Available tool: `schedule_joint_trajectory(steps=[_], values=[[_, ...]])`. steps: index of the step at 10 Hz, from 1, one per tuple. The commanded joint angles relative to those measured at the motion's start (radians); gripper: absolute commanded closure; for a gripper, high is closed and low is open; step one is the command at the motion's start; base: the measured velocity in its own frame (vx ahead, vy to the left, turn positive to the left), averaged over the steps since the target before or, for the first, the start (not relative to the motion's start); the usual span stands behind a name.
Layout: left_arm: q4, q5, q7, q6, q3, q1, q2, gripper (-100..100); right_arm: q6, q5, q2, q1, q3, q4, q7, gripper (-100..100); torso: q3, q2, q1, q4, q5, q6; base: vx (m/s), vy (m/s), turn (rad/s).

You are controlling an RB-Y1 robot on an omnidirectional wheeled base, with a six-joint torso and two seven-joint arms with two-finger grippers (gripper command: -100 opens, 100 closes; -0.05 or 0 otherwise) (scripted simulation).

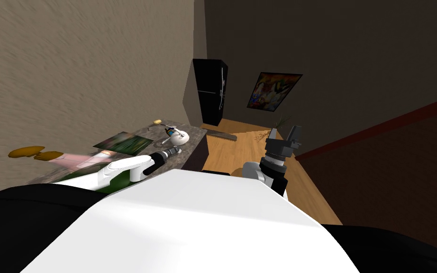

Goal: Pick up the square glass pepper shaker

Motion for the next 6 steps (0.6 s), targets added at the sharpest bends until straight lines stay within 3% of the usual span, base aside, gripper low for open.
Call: schedule_joint_trajectory(steps=[1,4,5,6], values=[[0.0,0.0,0.0,0.0,0.0,0.0,0.0,100,0.0,0.0,0.0,0.0,0.0,0.0,0.0,0,0.0,0.0,0.0,0.0,0.0,0.0,0.0,0.0,0.0],[0.001,-0.001,-0.002,0.001,0.0,0.0,0.001,100,0.0,0.0,0.0,0.0,0.0,0.0,0.0,0,0.0,0.0,0.001,0.0,0.001,0.0,0.0,0.0,0.0],[0.001,-0.001,-0.002,0.001,0.0,0.0,0.001,0,0.0,0.0,0.0,0.0,0.0,0.0,0.0,0,0.0,0.0,0.001,0.0,0.001,0.0,0.0,0.0,0.0],[0.01,0.042,-0.052,-0.046,0.05,0.047,-0.023,100,0.0,0.0,0.0,0.0,0.0,0.0,0.0,0,0.0,0.0,0.001,0.0,0.001,0.0,0.031,-0.027,0.008]])
